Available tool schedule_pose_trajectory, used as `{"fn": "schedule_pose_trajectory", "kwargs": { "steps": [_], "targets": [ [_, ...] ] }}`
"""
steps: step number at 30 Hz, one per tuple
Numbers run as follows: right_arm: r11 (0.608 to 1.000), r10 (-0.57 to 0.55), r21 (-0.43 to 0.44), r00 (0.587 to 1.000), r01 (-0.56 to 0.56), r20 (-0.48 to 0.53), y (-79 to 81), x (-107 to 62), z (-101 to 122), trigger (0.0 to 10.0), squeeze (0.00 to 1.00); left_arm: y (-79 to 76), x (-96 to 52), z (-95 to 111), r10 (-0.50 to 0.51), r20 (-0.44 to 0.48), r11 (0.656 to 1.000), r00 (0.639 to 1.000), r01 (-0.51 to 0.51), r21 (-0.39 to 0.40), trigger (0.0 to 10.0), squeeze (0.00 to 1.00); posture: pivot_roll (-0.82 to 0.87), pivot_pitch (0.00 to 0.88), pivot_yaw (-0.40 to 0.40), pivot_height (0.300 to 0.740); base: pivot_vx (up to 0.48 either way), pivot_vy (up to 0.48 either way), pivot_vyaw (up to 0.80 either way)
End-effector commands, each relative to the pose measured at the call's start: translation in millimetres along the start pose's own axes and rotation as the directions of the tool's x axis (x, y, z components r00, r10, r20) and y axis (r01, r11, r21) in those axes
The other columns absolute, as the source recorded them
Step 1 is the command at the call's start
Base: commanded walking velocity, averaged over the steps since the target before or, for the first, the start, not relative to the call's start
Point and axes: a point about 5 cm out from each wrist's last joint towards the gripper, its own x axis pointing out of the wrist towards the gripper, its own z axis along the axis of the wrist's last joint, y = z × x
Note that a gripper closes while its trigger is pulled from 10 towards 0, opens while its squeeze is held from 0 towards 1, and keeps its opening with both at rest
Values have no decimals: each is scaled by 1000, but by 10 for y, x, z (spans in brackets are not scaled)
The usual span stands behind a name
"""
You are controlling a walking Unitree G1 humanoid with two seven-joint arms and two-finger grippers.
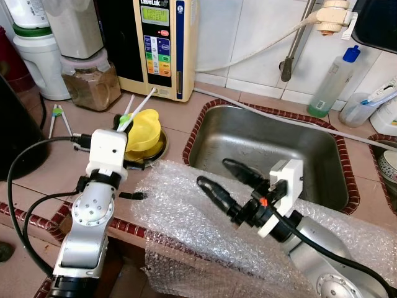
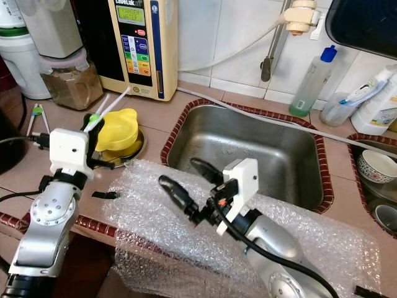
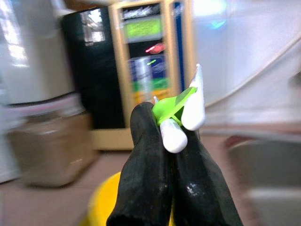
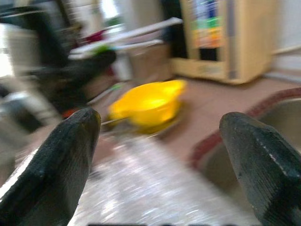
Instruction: Kitchen organization
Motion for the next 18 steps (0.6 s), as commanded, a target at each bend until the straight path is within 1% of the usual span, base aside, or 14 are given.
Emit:
{"fn": "schedule_pose_trajectory", "kwargs": {
  "steps": [1,2,3,4,5,6,8,9,10,12,14,16,17,18],
  "targets": [
    [991,-132,-15,990,133,51,-182,1,86,10000,0,-55,71,121,-50,40,996,998,53,-77,0,0,16,58,-51,740,0,0,0],
    [991,-132,-15,990,133,51,-182,1,86,10000,0,-55,71,121,-50,40,996,998,53,-77,0,0,16,58,-51,740,0,0,0],
    [979,-204,33,974,202,98,-275,16,157,10000,0,-102,110,147,-94,53,991,994,99,-94,0,0,15,56,-50,740,0,0,0],
    [974,-224,57,968,219,112,-298,21,177,10000,0,-126,117,152,-121,58,989,991,126,-83,0,0,15,56,-50,740,0,0,0],
    [969,-241,79,963,232,124,-319,23,195,10000,0,-143,116,156,-142,68,988,988,146,-53,0,0,13,53,-50,740,0,0,0],
    [957,-275,134,950,257,145,-357,29,225,10000,0,-174,113,144,-171,74,985,983,173,-26,0,0,10,52,-51,740,0,0,0],
    [941,-307,202,937,273,165,-385,48,253,10000,0,-229,112,93,-205,56,977,977,208,-48,0,0,8,50,-52,740,0,0,0],
    [935,-316,222,933,276,172,-390,60,261,10000,0,-252,112,82,-221,55,973,974,224,-52,0,0,8,50,-52,740,0,0,0],
    [926,-325,261,928,274,181,-393,81,270,10000,0,-307,113,70,-258,55,964,964,261,-56,0,0,8,50,-52,740,0,0,0],
    [926,-325,261,928,274,181,-393,81,270,10000,0,-307,113,70,-258,55,964,964,261,-56,0,0,8,50,-52,740,0,0,0],
    [913,-330,310,926,264,183,-386,109,268,10000,0,-365,117,74,-286,63,955,956,290,-57,0,0,3,46,-55,740,0,0,0],
    [877,-331,423,924,228,189,-355,172,267,10000,0,-469,125,73,-335,74,940,939,339,-46,0,0,4,44,-58,740,0,0,0],
    [849,-319,491,930,194,183,-320,228,260,10000,0,-562,127,72,-374,83,925,924,379,-41,0,0,4,44,-59,740,0,0,0],
    [845,-313,502,933,186,181,-310,241,258,10000,0,-584,127,73,-382,86,922,920,386,-39,0,0,4,44,-59,740,0,0,0]
  ]
}}
